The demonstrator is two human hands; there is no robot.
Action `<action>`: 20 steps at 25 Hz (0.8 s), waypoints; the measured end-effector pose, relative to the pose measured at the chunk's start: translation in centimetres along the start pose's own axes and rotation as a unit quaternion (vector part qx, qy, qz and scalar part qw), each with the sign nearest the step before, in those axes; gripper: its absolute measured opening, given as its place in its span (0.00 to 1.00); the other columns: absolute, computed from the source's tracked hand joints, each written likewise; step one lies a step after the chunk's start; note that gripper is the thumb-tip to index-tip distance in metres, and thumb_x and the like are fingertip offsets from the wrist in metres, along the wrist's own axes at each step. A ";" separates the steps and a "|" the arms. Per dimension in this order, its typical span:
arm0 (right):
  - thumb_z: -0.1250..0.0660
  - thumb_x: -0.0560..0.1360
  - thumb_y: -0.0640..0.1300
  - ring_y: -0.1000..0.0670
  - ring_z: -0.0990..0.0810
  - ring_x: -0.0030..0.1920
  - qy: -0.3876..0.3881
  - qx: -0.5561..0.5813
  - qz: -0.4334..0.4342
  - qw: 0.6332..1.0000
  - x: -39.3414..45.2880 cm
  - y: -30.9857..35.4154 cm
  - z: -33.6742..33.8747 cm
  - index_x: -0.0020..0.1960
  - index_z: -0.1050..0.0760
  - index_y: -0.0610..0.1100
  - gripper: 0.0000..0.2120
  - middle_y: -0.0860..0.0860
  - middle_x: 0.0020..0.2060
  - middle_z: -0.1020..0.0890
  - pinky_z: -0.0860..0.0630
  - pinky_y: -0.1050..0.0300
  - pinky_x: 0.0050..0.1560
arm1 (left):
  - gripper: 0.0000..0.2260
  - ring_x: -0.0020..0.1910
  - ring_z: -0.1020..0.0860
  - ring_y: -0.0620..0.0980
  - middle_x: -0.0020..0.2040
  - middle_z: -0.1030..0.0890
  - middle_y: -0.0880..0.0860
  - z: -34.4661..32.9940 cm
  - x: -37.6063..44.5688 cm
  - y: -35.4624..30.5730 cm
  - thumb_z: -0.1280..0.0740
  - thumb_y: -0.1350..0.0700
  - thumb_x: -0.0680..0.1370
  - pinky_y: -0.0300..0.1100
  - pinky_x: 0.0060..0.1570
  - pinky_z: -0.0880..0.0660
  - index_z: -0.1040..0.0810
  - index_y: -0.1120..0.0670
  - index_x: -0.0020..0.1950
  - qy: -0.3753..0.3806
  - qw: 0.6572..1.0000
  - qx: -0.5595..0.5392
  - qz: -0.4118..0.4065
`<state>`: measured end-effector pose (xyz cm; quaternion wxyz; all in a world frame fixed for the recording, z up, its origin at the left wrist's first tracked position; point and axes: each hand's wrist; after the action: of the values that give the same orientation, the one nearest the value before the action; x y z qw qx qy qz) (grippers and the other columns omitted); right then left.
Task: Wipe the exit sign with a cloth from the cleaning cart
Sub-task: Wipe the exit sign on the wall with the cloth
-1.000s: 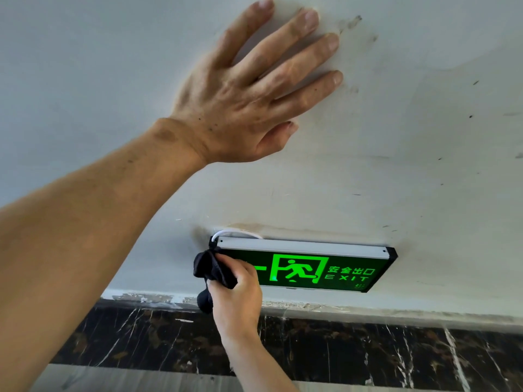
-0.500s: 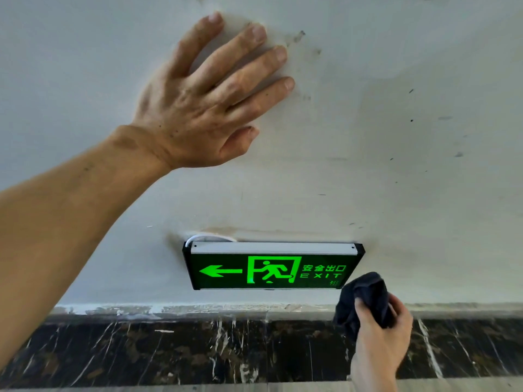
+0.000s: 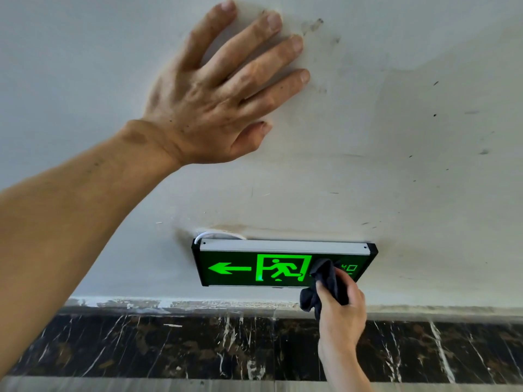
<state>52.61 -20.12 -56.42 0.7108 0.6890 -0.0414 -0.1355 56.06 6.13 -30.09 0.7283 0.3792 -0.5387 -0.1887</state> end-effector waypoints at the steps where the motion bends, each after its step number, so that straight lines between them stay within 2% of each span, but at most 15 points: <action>1: 0.25 0.70 0.40 0.57 0.21 0.52 0.007 0.003 -0.001 1.000 -0.4 -0.2 -0.4 0.44 0.21 0.68 0.20 0.62 0.50 0.22 0.24 0.53 0.55 | 0.29 0.73 0.33 0.61 0.74 0.35 0.57 0.0 0.0 0.0 0.37 0.47 0.78 0.65 0.69 0.36 0.34 0.54 0.78 0.002 1.000 -0.002 0.000; 6: 0.25 0.70 0.39 0.56 0.20 0.52 0.028 0.009 -0.007 1.000 -1.9 -0.5 -2.2 0.43 0.21 0.69 0.22 0.61 0.51 0.22 0.21 0.48 0.58 | 0.30 0.73 0.34 0.61 0.75 0.36 0.56 -0.3 -0.1 0.0 0.37 0.46 0.78 0.63 0.70 0.39 0.36 0.54 0.79 -0.001 1.000 -0.005 0.000; 10: 0.24 0.69 0.40 0.54 0.19 0.51 0.069 0.012 -0.016 0.997 -4.3 -0.3 -5.0 0.42 0.21 0.70 0.22 0.61 0.49 0.20 0.20 0.45 0.56 | 0.30 0.73 0.33 0.61 0.75 0.35 0.56 -0.3 -0.1 0.0 0.37 0.46 0.78 0.64 0.69 0.38 0.37 0.54 0.78 -0.004 1.000 -0.003 0.001; 15: 0.23 0.67 0.40 0.64 0.20 0.47 0.114 -0.002 -0.032 0.993 -7.3 -0.4 -8.8 0.39 0.21 0.71 0.23 0.61 0.46 0.19 0.26 0.66 0.47 | 0.29 0.73 0.33 0.61 0.74 0.36 0.56 -0.2 0.1 0.0 0.37 0.47 0.78 0.64 0.69 0.37 0.37 0.54 0.78 0.000 1.000 -0.009 0.001; 17: 0.23 0.67 0.40 0.67 0.21 0.46 0.122 -0.010 -0.040 0.992 -8.0 -0.5 -9.7 0.38 0.21 0.70 0.22 0.62 0.45 0.19 0.28 0.71 0.44 | 0.29 0.73 0.33 0.61 0.74 0.36 0.56 -0.1 0.1 -0.1 0.37 0.47 0.78 0.63 0.69 0.38 0.36 0.54 0.78 0.004 1.000 -0.017 0.001; 20: 0.23 0.67 0.40 0.65 0.21 0.46 0.130 -0.016 -0.050 0.990 -8.4 -0.7 -10.5 0.38 0.20 0.66 0.18 0.61 0.45 0.18 0.28 0.72 0.42 | 0.27 0.72 0.34 0.60 0.74 0.37 0.56 0.1 0.2 0.0 0.38 0.47 0.79 0.63 0.69 0.39 0.35 0.54 0.77 0.012 1.000 -0.022 0.001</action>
<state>47.03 -7.87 -56.58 0.7137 0.6902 0.0877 -0.0805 56.05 5.96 -29.97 0.7430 0.3650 -0.5259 -0.1951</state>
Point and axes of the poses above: each hand's wrist, its own x-axis towards the middle knuckle, its own z-axis out of the back of the hand, y = z × x
